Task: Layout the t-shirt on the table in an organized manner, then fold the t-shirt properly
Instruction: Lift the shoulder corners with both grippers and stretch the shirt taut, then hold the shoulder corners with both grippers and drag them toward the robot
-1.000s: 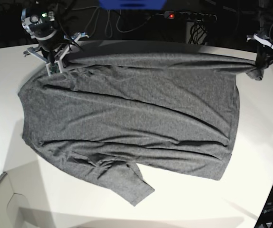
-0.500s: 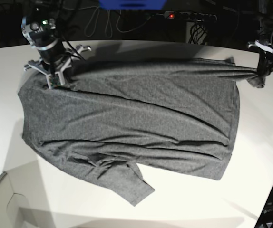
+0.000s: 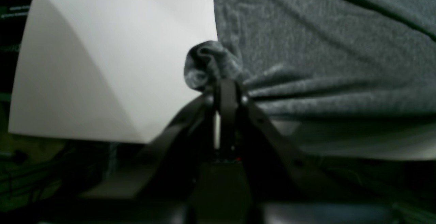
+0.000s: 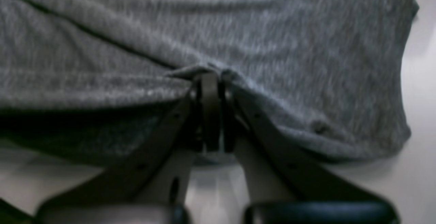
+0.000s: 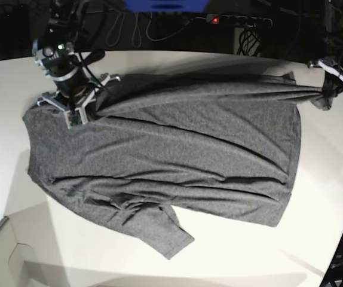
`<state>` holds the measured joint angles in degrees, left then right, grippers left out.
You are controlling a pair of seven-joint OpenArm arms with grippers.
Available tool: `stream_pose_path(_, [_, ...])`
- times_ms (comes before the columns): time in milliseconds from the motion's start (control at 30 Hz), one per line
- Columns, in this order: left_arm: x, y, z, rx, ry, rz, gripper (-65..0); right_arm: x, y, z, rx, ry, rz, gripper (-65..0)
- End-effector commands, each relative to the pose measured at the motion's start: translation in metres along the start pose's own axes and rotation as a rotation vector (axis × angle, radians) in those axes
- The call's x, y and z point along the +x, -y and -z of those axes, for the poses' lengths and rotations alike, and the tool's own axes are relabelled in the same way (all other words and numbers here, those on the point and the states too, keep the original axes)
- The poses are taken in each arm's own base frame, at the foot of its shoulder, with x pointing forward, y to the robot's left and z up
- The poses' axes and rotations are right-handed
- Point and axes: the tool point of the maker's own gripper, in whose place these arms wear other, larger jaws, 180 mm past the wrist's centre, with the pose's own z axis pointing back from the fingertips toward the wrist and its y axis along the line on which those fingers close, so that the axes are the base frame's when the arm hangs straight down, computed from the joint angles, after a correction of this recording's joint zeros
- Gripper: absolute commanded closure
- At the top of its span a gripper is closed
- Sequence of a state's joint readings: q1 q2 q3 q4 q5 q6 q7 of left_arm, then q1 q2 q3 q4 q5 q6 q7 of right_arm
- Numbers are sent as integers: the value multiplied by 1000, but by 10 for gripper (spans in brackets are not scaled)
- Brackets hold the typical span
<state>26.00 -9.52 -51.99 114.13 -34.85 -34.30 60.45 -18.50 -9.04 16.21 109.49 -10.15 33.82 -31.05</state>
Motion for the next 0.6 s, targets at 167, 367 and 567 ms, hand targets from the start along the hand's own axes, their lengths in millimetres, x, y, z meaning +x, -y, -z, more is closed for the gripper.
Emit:
stream_pose_path(167, [8,-9,0,47,-9,42,-1,17,1,13,14,51,13,0])
stream_pose_path(367, [0,-14,10,38,-27,0,-1,20,6,22,14,52,7,0])
stream_pose_path(567, [-4,-10,18,27,-25,-52,-3,23,12,25,8,54,-10,0])
